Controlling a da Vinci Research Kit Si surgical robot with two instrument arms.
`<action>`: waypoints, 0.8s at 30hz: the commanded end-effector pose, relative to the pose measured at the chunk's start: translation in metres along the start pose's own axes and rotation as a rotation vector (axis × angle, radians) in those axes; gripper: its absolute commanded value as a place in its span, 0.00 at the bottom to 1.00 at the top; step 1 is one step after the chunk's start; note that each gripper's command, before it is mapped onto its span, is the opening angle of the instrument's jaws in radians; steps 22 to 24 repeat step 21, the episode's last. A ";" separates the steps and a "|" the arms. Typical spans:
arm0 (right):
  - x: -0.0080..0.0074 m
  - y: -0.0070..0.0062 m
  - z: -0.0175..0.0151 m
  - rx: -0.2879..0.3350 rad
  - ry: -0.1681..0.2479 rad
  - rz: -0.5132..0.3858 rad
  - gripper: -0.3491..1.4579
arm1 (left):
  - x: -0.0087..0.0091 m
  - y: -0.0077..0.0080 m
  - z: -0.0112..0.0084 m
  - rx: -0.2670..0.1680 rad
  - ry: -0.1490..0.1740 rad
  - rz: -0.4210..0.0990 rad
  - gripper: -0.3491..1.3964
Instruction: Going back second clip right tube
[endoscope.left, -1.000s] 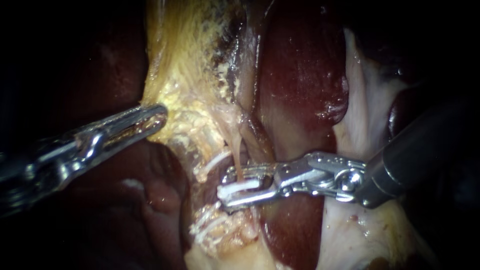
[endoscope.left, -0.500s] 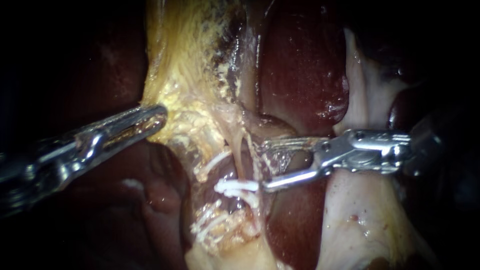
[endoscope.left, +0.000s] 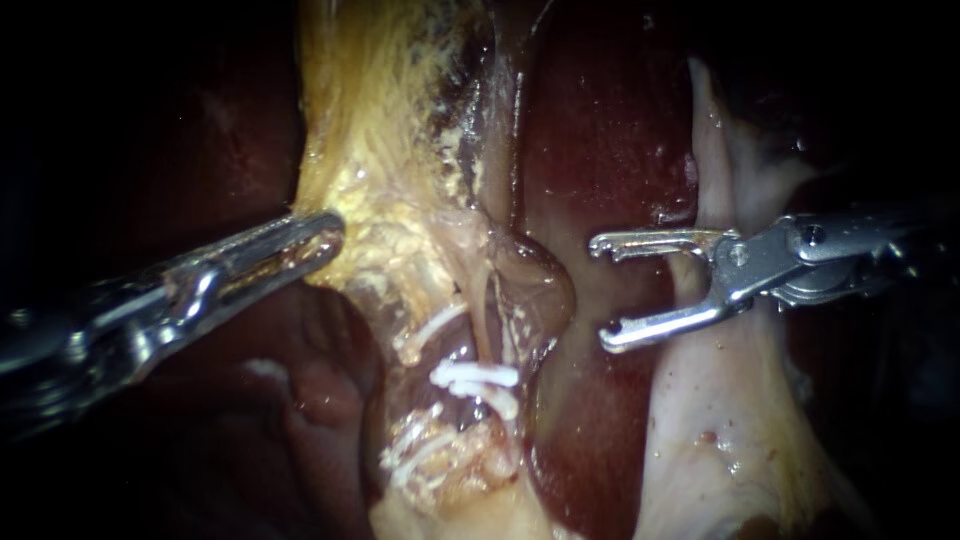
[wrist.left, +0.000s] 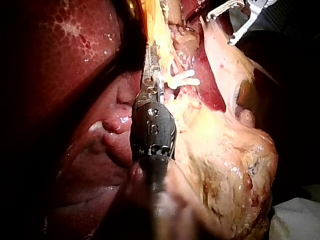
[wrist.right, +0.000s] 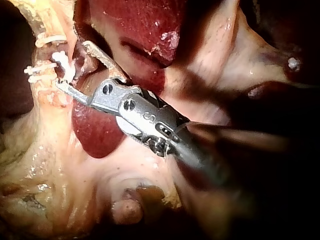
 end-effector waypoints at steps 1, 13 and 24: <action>-0.0001 0.0000 0.0002 0.004 -0.001 -0.001 0.52 | 0.0003 -0.0003 0.0007 0.012 0.000 0.003 0.00; -0.0003 -0.0001 0.0004 0.006 -0.001 -0.002 0.52 | 0.0002 -0.0030 0.0067 0.054 0.006 0.005 0.00; 0.0001 -0.0006 0.0003 0.007 0.003 -0.001 0.52 | 0.0002 -0.0029 0.0070 0.058 0.007 0.009 0.00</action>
